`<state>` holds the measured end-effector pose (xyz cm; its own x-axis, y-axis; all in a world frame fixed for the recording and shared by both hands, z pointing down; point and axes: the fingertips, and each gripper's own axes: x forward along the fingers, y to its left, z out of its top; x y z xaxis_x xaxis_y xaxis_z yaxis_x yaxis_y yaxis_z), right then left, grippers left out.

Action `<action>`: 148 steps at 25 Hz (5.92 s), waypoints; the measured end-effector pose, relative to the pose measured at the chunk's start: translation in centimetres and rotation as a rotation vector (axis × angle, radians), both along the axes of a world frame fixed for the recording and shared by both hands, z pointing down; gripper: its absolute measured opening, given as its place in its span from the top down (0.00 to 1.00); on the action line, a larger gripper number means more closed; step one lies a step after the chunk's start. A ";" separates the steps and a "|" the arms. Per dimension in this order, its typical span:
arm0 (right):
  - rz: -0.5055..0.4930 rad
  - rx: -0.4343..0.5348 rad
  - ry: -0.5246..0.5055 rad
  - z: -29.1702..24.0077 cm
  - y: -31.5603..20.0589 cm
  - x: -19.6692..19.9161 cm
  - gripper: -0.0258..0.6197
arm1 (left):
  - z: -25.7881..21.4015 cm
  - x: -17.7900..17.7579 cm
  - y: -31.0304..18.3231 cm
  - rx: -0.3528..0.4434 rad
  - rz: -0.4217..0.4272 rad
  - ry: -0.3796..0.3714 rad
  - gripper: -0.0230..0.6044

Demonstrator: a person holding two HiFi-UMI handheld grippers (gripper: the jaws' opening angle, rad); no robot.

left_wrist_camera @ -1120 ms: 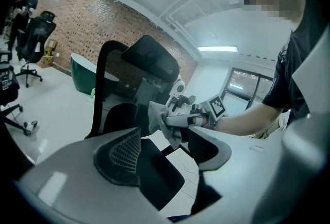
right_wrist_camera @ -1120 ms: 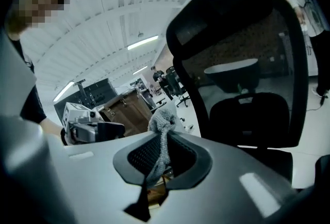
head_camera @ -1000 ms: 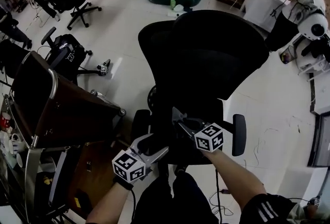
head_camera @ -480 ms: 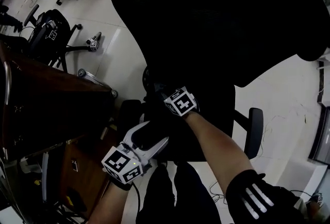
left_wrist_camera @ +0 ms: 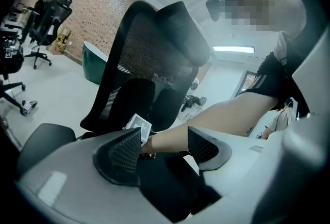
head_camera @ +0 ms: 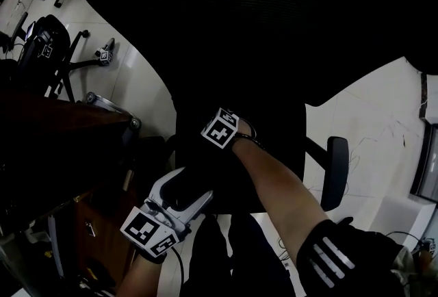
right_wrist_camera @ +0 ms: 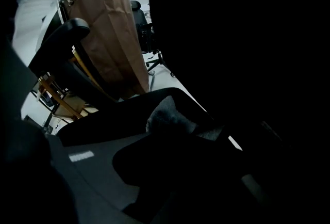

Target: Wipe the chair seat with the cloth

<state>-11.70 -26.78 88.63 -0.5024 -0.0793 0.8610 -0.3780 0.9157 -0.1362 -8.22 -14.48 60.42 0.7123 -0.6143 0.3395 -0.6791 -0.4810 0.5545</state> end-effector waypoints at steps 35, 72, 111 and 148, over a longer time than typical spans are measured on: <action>0.078 -0.069 -0.070 -3.5 5.1 0.8 0.91 | -0.6 0.5 3.7 -0.006 -0.014 -0.026 0.47; 0.201 -0.117 -0.019 -3.8 11.7 5.5 0.91 | 1.2 -0.8 9.2 -0.076 0.014 -0.016 0.47; 0.160 -0.196 -0.068 -3.7 22.3 4.4 0.91 | 1.5 -2.2 14.7 -0.115 0.047 -0.018 0.47; 0.426 -0.276 0.153 -0.9 30.6 31.2 0.91 | -0.4 5.4 12.0 -0.117 0.167 -0.014 0.47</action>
